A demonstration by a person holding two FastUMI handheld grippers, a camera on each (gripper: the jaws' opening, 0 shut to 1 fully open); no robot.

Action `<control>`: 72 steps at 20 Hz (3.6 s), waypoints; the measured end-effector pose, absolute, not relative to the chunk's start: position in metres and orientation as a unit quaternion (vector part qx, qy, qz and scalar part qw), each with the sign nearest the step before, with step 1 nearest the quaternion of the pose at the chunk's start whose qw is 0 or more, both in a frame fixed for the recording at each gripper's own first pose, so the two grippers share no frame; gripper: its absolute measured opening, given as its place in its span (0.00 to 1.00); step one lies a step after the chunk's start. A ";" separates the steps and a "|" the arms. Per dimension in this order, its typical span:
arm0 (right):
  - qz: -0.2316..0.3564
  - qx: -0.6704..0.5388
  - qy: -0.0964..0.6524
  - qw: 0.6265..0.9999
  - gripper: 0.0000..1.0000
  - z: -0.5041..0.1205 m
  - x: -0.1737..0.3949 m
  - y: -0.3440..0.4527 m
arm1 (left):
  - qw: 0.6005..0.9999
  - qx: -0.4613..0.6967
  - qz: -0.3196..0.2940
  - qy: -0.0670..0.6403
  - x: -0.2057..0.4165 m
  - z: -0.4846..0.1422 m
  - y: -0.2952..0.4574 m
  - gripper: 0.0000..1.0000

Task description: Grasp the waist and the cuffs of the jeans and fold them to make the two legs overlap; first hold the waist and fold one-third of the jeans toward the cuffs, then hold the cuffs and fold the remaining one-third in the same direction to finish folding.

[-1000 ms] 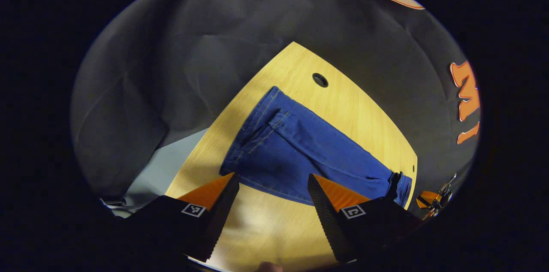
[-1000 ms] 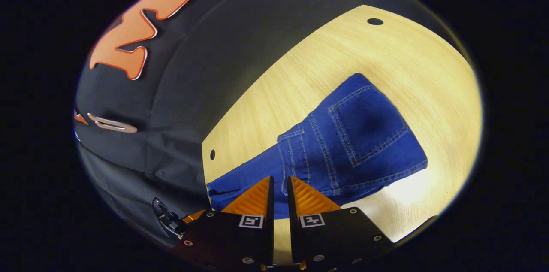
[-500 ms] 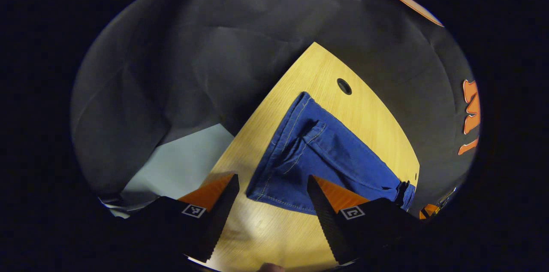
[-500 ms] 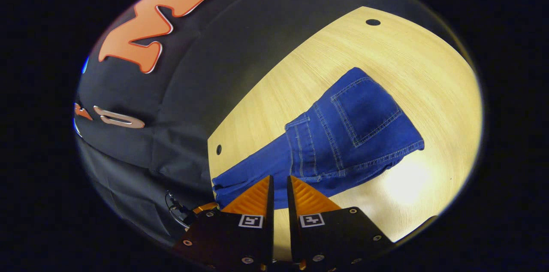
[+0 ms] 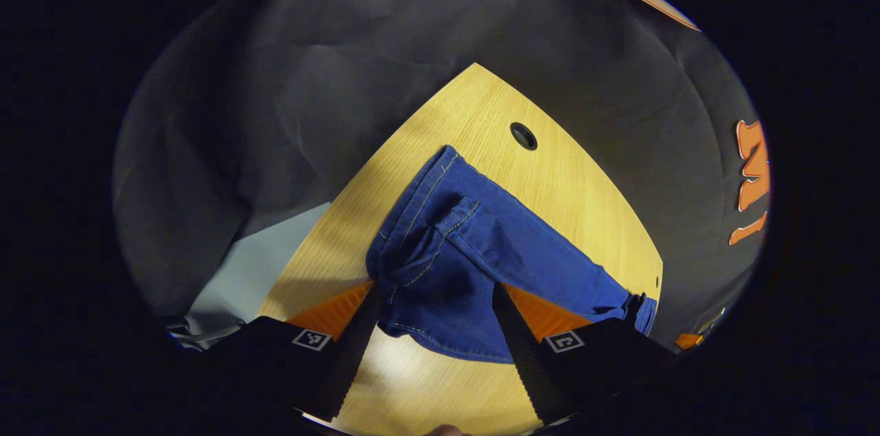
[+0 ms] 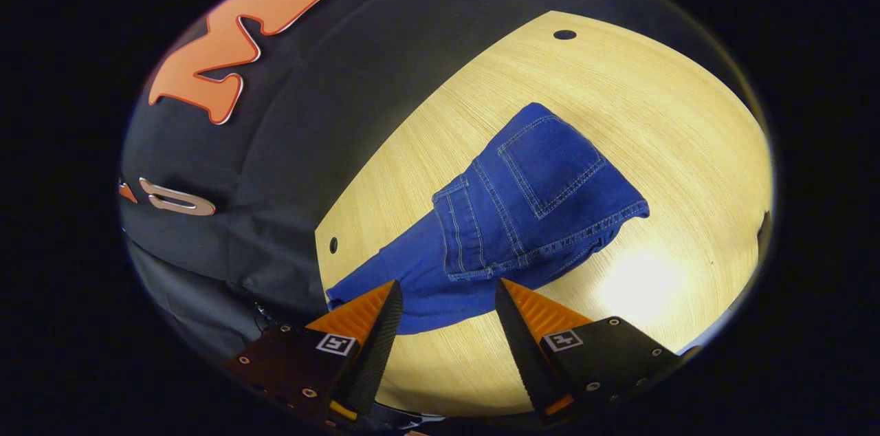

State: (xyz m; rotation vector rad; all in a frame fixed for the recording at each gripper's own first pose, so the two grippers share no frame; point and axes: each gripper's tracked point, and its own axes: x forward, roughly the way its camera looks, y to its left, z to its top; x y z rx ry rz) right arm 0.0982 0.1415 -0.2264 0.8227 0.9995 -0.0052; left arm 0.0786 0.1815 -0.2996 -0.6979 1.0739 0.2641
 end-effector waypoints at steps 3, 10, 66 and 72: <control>0.001 0.392 0.469 0.792 0.84 -0.227 0.092 0.138 | 0.801 -0.279 0.128 0.514 0.091 -0.306 0.167 0.96; -0.014 0.419 0.452 0.787 0.84 -0.225 0.083 0.099 | 0.823 -0.167 0.165 0.517 0.093 -0.312 0.168 0.46; 0.061 0.197 0.288 0.935 0.98 -0.161 0.112 -0.031 | 0.907 -0.089 -0.155 0.381 0.188 -0.082 -0.393 0.06; 0.064 0.168 0.271 0.946 0.98 -0.154 0.113 -0.036 | 0.888 -0.045 -0.155 0.430 0.175 -0.136 -0.436 0.07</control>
